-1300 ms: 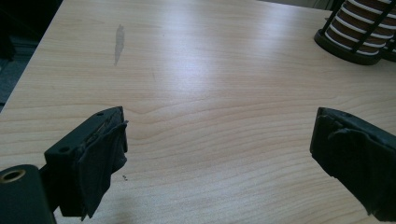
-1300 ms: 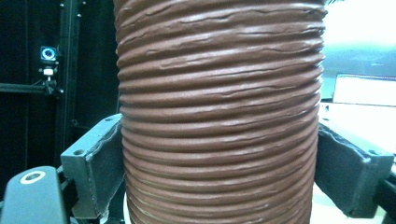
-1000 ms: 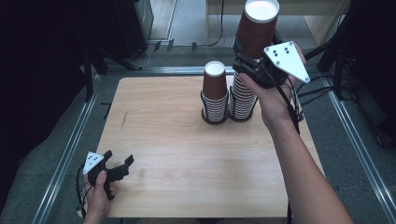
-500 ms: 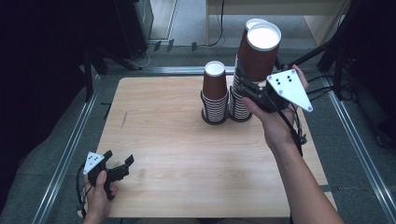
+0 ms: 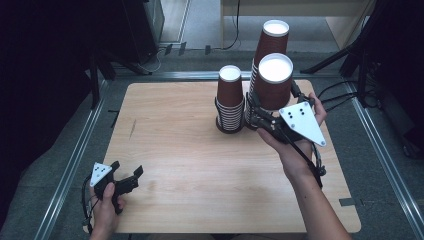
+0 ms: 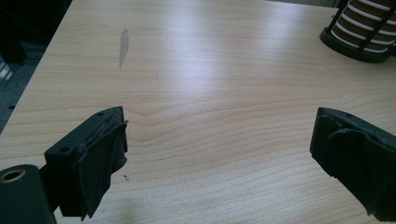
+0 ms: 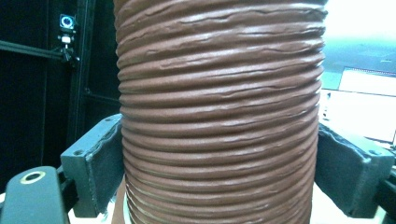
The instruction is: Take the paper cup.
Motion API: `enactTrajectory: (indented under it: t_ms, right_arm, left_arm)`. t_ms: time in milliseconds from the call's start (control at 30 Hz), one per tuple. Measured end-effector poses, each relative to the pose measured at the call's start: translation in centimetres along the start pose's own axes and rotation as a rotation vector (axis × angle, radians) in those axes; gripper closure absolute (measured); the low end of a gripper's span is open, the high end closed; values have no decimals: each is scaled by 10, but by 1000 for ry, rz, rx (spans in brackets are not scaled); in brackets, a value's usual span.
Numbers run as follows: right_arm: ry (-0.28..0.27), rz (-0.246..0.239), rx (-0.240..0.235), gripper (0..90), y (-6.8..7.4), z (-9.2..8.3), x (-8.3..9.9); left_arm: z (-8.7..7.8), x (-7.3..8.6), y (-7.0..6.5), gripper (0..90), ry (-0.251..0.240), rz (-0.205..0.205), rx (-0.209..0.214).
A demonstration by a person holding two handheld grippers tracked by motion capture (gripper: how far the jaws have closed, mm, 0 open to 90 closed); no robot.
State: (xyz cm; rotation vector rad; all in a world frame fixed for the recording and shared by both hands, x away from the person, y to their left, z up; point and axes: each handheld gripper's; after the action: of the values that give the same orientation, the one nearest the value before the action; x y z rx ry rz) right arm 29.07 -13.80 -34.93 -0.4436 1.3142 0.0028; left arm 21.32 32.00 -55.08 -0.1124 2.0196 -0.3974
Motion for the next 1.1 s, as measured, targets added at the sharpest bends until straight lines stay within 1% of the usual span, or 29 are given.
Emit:
enactTrajectory:
  t_ms: [33,100,133,167,200,267,333,367,400,433,467,500,533,567,600,633,700,733,800,833,867,900,967,1000,1067,1100]
  right_arm:
    - [1,-4,0,118,1,-1,2]
    - [6,1,-1,118,2,-3,5]
    - [21,13,-4,118,4,-7,11]
    - [21,13,-4,118,4,-7,11]
    - [32,33,-2,118,5,-10,18]
    - [39,42,0,118,5,-12,24]
    - [49,42,4,118,7,-14,31]
    - [49,42,4,118,7,-14,31]
    - [52,38,5,118,7,-15,35]
    - [67,46,8,118,8,-18,44]
    - [70,46,9,118,7,-18,47]
    - [70,46,9,118,7,-18,47]
    - [86,57,11,118,7,-20,55]
    - [86,57,11,118,7,-20,55]
    - [96,59,16,118,7,-21,62]
    - [96,59,16,118,7,-21,62]
    - [107,66,16,118,9,-24,71]
    - [112,63,13,118,9,-25,74]
    - [122,69,8,118,11,-26,80]
    - [124,67,3,118,12,-27,83]
    - [129,64,-2,118,13,-28,86]
    - [138,59,-7,118,15,-28,89]
    - [156,36,-22,118,18,-28,93]
    - [161,32,-26,118,20,-29,95]
    - [164,26,-32,118,21,-29,97]
    - [175,18,-34,118,23,-29,101]
  left_arm:
    - [0,0,-1,37,2,12,-5]
    - [0,-1,-2,37,1,14,-9]
    - [2,-2,-2,37,0,5,-16]
    - [2,-2,-2,37,0,5,-16]
    - [3,-4,-2,37,-6,-8,-12]
    - [6,-7,-4,37,-8,-10,-11]
    - [9,-10,-9,37,-10,-3,-6]
    - [9,-10,-9,37,-10,-3,-6]
    - [11,-12,-13,37,-9,5,0]
    - [13,-15,-19,37,-6,31,7]
    - [14,-17,-23,37,-7,40,15]
    - [14,-17,-23,37,-7,40,15]
    - [15,-19,-28,37,-9,54,20]
    - [16,-20,-32,37,-10,66,22]
    - [18,-21,-37,37,-12,68,28]
    - [19,-23,-42,37,-13,68,37]
    - [23,-25,-53,37,-13,85,53]
    - [27,-26,-63,37,-15,97,68]
    - [31,-29,-75,37,-17,109,86]
    - [31,-29,-75,37,-17,109,86]
    - [37,-31,-87,37,-18,121,101]
    - [39,-32,-93,37,-15,124,110]
    - [45,-35,-104,37,-10,112,135]
    - [45,-35,-104,37,-10,112,135]
    - [52,-38,-119,37,-1,130,157]
    - [55,-39,-129,37,2,145,181]
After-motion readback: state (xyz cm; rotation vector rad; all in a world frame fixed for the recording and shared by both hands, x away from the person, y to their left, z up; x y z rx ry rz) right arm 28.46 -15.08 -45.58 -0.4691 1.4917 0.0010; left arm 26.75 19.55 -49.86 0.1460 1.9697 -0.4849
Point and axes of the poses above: each handheld gripper's, and its own axes: z roughly forward along the jaws, x roughly out of its underside, y roughly to its left, and after that the axes turned 10 degrees about -z, right-handed
